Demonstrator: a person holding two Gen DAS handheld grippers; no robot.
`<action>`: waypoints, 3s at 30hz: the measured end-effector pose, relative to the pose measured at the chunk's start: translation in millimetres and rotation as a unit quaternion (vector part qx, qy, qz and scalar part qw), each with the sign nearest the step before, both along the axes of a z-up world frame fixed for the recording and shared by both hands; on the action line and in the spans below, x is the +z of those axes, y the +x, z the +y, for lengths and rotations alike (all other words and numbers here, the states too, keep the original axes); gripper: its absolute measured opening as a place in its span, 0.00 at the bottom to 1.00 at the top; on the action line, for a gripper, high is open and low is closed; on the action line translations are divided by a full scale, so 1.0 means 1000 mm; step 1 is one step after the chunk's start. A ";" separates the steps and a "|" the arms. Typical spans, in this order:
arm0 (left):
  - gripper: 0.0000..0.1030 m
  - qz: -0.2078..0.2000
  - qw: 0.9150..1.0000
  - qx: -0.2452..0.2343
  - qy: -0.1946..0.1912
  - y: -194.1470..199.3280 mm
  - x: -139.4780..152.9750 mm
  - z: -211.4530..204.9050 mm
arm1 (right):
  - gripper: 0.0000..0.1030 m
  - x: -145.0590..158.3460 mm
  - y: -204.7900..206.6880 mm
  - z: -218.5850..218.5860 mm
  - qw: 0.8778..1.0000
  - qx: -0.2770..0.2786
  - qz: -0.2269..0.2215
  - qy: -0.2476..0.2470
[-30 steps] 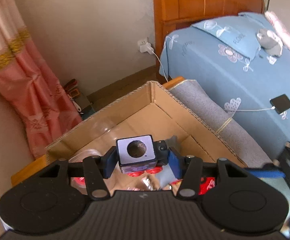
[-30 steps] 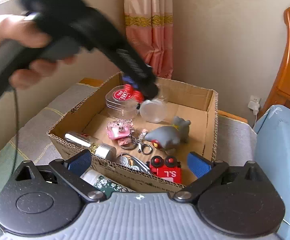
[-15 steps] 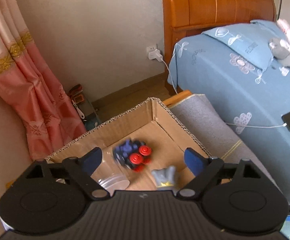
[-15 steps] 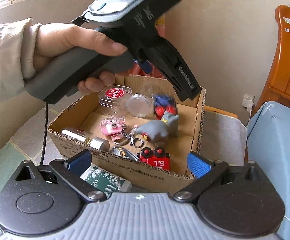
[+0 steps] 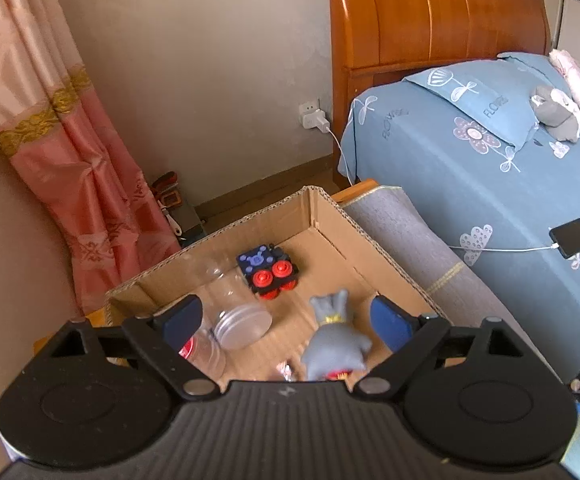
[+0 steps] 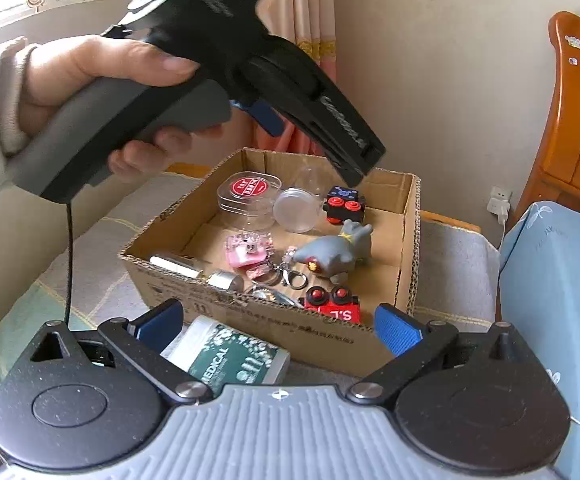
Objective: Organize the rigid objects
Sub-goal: 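Carry the black train and tape dispenser into the box and open both tools, then move both tools back toward the remaining items on the blanket, then grasp the mint earbud case with the left tool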
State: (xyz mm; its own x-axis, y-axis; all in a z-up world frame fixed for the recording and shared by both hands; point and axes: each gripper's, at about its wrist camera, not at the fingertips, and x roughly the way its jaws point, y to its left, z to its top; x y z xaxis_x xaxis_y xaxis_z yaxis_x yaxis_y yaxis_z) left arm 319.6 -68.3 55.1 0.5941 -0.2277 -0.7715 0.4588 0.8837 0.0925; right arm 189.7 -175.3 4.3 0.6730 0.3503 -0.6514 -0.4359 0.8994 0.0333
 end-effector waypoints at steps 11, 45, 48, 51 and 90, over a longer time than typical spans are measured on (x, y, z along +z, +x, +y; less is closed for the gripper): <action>0.94 -0.023 1.000 0.010 -0.012 -0.065 0.003 0.040 | 1.00 -0.021 -0.028 0.004 0.999 -0.037 0.019 0.013; 0.94 -0.002 0.989 0.144 -0.047 -0.193 -0.083 0.092 | 1.00 -0.085 -0.046 0.007 0.986 -0.144 0.045 -0.070; 0.94 0.001 0.988 0.149 -0.047 -0.194 -0.086 0.095 | 1.00 -0.090 -0.042 0.009 0.987 -0.141 0.051 -0.064; 0.94 0.006 0.987 0.151 -0.047 -0.192 -0.089 0.096 | 1.00 -0.092 -0.043 0.015 0.989 -0.124 0.056 -0.055; 0.97 0.058 0.980 0.187 -0.038 -0.183 -0.138 0.128 | 1.00 -0.104 -0.049 0.027 0.996 -0.037 0.056 -0.055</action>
